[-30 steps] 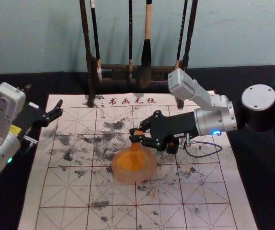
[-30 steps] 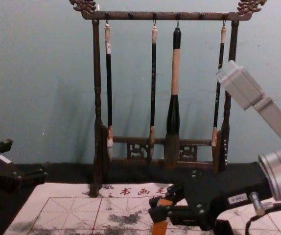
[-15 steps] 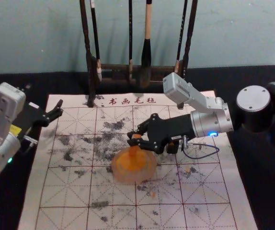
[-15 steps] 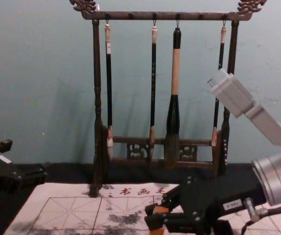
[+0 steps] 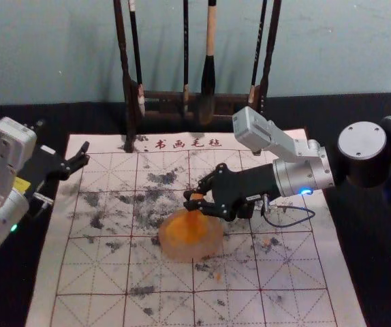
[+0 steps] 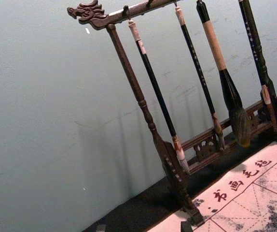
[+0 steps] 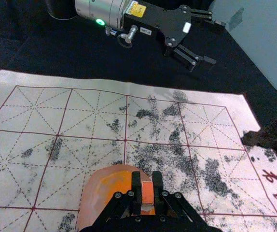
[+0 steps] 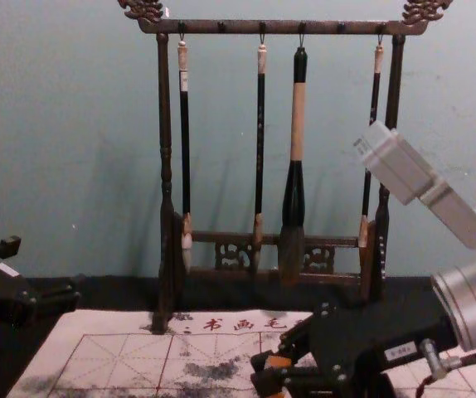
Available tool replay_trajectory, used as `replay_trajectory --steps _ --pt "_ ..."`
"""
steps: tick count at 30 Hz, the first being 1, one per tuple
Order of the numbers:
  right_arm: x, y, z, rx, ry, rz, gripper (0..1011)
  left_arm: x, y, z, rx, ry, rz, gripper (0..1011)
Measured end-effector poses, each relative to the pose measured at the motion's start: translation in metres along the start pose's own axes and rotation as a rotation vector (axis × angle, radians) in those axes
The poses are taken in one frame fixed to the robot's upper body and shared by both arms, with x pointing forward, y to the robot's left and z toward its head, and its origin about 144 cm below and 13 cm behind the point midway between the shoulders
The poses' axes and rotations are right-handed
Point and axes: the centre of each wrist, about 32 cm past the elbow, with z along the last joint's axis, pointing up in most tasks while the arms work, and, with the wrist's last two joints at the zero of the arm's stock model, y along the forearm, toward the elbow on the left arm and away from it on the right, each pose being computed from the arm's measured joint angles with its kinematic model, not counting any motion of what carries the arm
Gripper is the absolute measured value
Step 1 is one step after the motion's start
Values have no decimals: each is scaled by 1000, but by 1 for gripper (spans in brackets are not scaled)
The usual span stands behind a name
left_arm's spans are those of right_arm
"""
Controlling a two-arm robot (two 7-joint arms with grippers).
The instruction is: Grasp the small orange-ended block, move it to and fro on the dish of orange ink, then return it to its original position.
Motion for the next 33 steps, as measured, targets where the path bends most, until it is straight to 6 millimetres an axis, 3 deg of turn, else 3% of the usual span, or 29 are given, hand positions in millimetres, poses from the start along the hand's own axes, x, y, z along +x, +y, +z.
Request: replay_trajectory --steps 20,33 --pt "-13 -11 0 -17 -15 15 133 0 0 0 0 0 0 1001" --pt "-19 -5 2 -13 -21 59 133 0 0 0 0 0 0 1001"
